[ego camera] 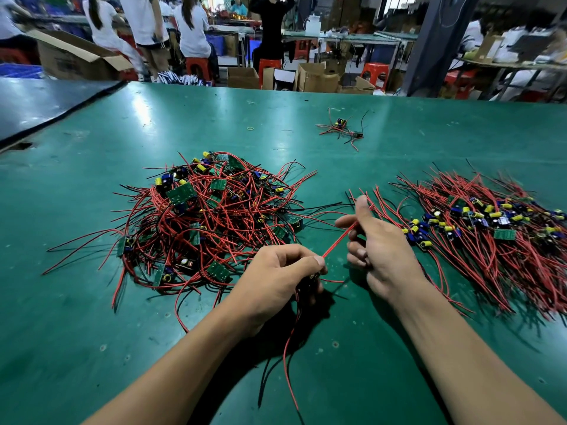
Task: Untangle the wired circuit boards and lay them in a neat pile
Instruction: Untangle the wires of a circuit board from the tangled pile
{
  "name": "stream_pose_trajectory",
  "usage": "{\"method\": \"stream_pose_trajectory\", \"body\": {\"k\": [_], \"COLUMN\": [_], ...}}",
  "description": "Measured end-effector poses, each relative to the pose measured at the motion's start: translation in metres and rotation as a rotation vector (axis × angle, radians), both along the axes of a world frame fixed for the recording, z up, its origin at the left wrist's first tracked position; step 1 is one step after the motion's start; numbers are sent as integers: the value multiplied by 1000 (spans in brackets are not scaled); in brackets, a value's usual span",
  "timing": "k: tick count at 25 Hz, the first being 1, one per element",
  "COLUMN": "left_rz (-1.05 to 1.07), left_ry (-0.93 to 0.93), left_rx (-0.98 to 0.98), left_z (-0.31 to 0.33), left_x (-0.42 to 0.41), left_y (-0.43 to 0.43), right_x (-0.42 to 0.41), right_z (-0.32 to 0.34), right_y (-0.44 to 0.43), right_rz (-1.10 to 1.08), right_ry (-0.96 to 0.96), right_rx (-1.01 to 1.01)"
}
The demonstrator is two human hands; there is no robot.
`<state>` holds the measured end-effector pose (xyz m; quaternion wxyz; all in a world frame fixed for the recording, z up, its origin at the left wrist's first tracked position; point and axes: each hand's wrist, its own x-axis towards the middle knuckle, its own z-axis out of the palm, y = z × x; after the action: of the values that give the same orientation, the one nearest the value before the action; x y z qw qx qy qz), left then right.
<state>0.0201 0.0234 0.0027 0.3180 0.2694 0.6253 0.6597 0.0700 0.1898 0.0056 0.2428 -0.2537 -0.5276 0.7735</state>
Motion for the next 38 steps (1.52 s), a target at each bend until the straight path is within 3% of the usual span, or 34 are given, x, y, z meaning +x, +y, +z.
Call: {"method": "stream_pose_trajectory", "body": {"k": [3, 7, 10, 14, 17, 20, 22, 31, 38], "left_rz": [-35, -48, -49, 5, 54, 76, 73, -93, -136], "left_ry": [5, 7, 11, -61, -97, -130, -145, -72, 9], "left_rx": [-16, -26, -32, -23, -16, 8, 22, -5, -60], "left_z": [3, 4, 4, 2, 1, 2, 1, 0, 3], "left_x": [1, 1, 1, 1, 1, 0, 0, -2, 2], "left_y": [-2, -2, -3, -2, 0, 1, 0, -4, -6], "right_x": [3, 9, 8, 4, 2, 6, 9, 1, 0], "right_z": [7, 11, 10, 4, 1, -4, -7, -2, 6], "right_y": [6, 11, 9, 1, -8, -19, -21, -15, 4], "right_rz": [9, 159, 150, 45, 165, 364, 425, 242, 51], "right_ry": [-16, -78, -84, -50, 27, -43, -60, 23, 85], "right_rx": [-192, -180, -180, -97, -4, 154, 123, -55, -376]}}
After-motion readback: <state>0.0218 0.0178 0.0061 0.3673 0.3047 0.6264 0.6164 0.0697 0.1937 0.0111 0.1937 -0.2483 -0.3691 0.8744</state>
